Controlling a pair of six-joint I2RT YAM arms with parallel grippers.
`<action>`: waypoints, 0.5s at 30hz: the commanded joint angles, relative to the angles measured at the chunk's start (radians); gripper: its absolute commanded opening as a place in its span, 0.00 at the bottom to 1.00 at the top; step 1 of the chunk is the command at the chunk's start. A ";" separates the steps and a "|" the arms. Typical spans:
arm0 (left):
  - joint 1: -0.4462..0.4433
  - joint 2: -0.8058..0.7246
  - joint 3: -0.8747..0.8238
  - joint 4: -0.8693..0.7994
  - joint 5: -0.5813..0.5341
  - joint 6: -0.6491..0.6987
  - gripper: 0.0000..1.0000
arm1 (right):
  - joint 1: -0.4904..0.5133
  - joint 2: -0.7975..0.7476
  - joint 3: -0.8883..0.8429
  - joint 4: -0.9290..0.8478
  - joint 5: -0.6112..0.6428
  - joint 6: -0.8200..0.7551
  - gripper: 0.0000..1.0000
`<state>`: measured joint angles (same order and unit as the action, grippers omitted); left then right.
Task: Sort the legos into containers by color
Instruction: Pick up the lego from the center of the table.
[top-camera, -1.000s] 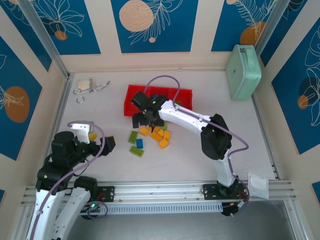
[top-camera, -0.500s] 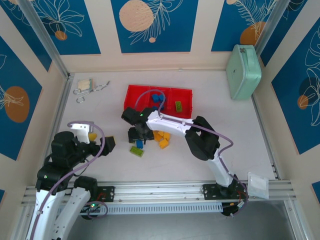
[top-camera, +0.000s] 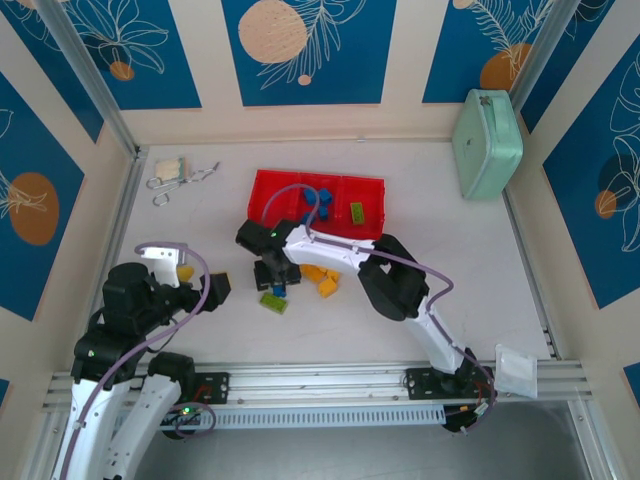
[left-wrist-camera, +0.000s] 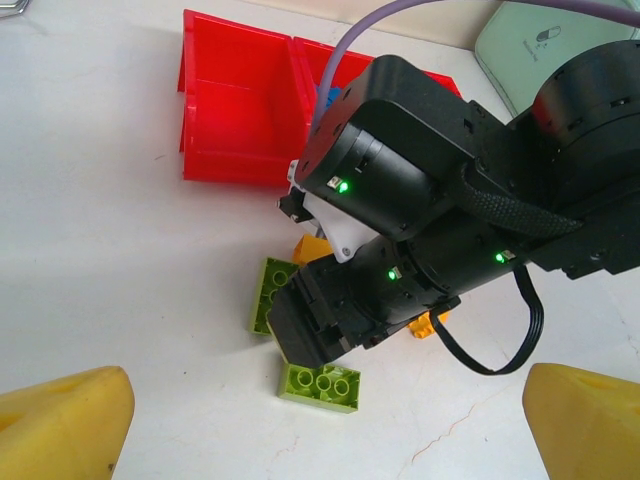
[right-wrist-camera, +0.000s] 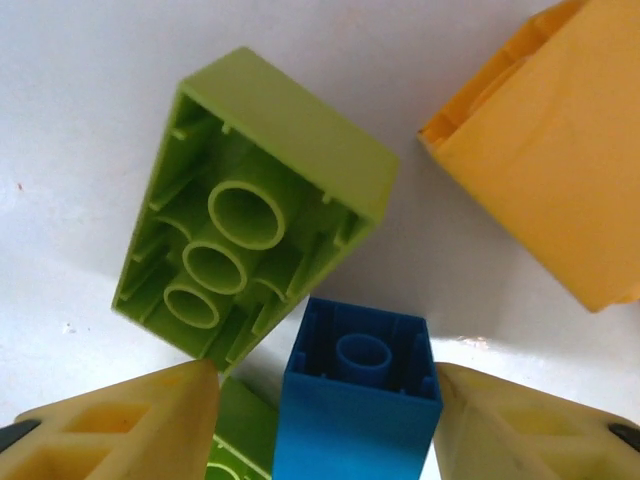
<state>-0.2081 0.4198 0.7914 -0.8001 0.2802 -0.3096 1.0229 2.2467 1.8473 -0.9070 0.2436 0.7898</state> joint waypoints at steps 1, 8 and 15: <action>0.001 -0.003 -0.008 0.017 0.013 0.004 0.99 | 0.008 0.024 0.023 -0.058 0.018 -0.011 0.56; 0.001 -0.002 -0.008 0.016 0.012 0.004 0.99 | 0.004 -0.003 0.004 -0.066 0.046 -0.027 0.46; 0.001 -0.002 -0.008 0.015 0.011 0.004 0.99 | -0.004 -0.018 -0.007 -0.067 0.045 -0.036 0.37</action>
<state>-0.2081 0.4198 0.7914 -0.8005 0.2798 -0.3096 1.0260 2.2490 1.8496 -0.9409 0.2817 0.7597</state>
